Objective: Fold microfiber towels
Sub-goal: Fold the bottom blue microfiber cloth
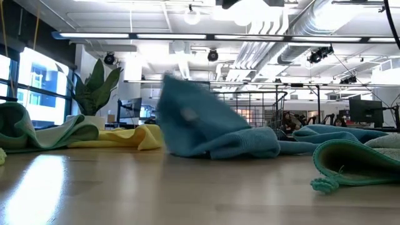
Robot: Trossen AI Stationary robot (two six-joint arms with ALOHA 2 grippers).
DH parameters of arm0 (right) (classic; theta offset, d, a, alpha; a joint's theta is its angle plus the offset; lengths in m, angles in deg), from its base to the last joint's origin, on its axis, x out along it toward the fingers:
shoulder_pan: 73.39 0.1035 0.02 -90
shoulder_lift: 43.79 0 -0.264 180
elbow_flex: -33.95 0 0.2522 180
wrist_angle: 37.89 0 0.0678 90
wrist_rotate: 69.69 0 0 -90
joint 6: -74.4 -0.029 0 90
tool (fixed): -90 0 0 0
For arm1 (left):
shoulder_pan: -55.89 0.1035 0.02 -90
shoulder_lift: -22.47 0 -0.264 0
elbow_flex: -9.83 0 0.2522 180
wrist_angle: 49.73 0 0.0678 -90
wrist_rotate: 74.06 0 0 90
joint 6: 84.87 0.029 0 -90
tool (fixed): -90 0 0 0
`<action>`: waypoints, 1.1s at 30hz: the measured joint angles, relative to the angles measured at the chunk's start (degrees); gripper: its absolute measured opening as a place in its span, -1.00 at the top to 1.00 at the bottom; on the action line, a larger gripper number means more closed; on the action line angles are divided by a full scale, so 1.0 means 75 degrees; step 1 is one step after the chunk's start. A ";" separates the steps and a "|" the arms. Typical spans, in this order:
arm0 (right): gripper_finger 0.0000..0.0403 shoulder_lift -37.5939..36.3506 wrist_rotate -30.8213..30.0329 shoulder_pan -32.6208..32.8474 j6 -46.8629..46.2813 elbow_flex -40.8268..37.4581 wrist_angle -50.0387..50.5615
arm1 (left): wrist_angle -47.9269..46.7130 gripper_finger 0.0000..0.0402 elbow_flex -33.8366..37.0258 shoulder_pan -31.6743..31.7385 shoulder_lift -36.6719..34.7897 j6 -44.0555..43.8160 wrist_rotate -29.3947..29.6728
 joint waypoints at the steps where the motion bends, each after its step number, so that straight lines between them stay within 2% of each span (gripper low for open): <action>1: 0.23 -0.0057 0.0048 0.0072 -0.0040 0.0000 0.0139 | -0.0186 0.35 0.0000 -0.0006 0.0000 -0.0051 -0.0003; 5: 0.18 -0.0291 -0.0115 0.0426 -0.0355 0.0003 0.0539 | -0.1015 0.35 0.0000 -0.0052 0.0000 0.0181 -0.0117; 8: 0.18 -0.0235 -0.0638 0.0798 -0.0458 0.0003 0.0545 | -0.1511 0.35 0.0000 -0.0050 0.0000 0.0662 -0.0408; 15: 0.18 0.0688 -0.1961 0.1448 -0.0661 0.0003 0.0616 | -0.2163 0.35 0.0000 -0.0050 0.0000 0.1030 -0.0443; 17: 0.18 0.0978 -0.2108 0.1509 -0.0813 0.0003 0.0794 | -0.2293 0.35 0.0000 -0.0047 0.0000 0.1244 -0.0478; 20: 0.18 0.1266 -0.1992 0.1451 -0.0812 -0.0006 0.0754 | -0.2614 0.35 0.0000 -0.0047 0.0000 0.1516 -0.0906; 24: 0.18 0.1287 -0.1660 0.1085 -0.0777 -0.0006 0.0664 | -0.3025 0.35 -0.0002 -0.0062 -0.0036 0.1566 -0.1851; 27: 0.18 0.1276 -0.1382 0.0792 -0.0234 -0.0117 0.0505 | -0.3380 0.35 0.0000 -0.0100 -0.0155 0.1785 -0.2531; 30: 0.18 0.1273 -0.0657 0.0497 0.0226 -0.0594 -0.0235 | -0.3733 0.35 0.0003 -0.0167 -0.0378 0.2117 -0.2740; 33: 0.18 0.1261 0.0335 0.0286 0.0786 -0.1361 -0.1566 | -0.4078 0.35 -0.0002 -0.0264 -0.0658 0.2446 -0.2596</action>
